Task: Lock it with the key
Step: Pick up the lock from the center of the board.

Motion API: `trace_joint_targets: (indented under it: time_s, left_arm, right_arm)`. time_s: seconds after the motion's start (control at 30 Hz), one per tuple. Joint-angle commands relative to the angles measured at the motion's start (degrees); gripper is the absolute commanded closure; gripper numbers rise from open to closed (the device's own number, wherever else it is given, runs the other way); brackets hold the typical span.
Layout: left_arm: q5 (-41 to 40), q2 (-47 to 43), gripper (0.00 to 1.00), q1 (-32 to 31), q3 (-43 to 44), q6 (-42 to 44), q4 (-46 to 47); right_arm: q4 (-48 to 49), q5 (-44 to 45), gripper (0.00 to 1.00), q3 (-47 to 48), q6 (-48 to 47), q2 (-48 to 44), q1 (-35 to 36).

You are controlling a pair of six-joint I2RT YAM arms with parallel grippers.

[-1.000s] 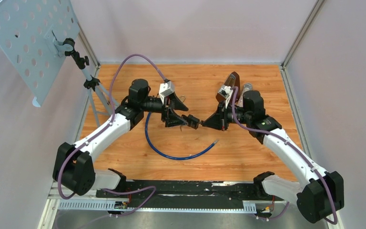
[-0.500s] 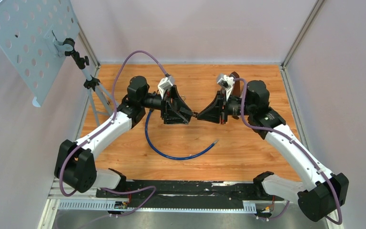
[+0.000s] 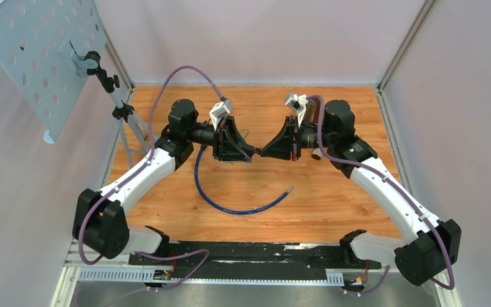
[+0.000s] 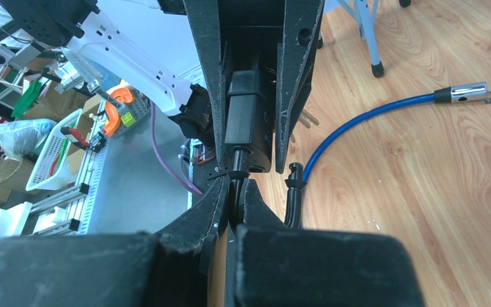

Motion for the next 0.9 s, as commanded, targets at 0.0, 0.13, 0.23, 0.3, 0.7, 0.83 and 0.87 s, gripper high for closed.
trace_joint_targets:
  time_s: [0.0,0.13,0.23,0.3,0.7,0.83,0.87]
  left_arm:
    - [0.5,-1.8,0.99,-0.3,4.4,2.5,-4.6]
    - [-1.3,-2.5,1.0,-0.1,5.0,3.8,-6.1]
    - [-5.4,-3.6,1.0,0.1,5.1,3.7,-6.1]
    - [-8.8,-4.6,1.0,0.6,5.3,3.4,-6.2]
    - [-18.5,-7.5,1.0,0.9,8.9,-10.2,-4.9]
    - [-18.7,-8.4,1.0,0.9,9.9,-14.3,-4.2]
    - [-18.7,-8.5,1.0,0.9,10.2,-15.2,-4.1]
  right_arm:
    - [6.0,-2.0,1.0,5.1,3.0,-0.3,0.4]
    - [5.3,-0.9,1.0,5.4,3.7,-0.1,0.4]
    - [4.5,0.1,0.82,4.8,3.2,-0.4,0.4]
    - [4.6,2.1,0.54,3.7,2.6,-1.0,0.4]
    - [9.6,7.9,0.3,3.5,-13.5,-1.2,0.4]
    - [11.7,6.2,0.32,4.0,-15.7,0.6,0.4]
    - [12.5,6.1,0.34,4.1,-15.8,0.8,0.4]
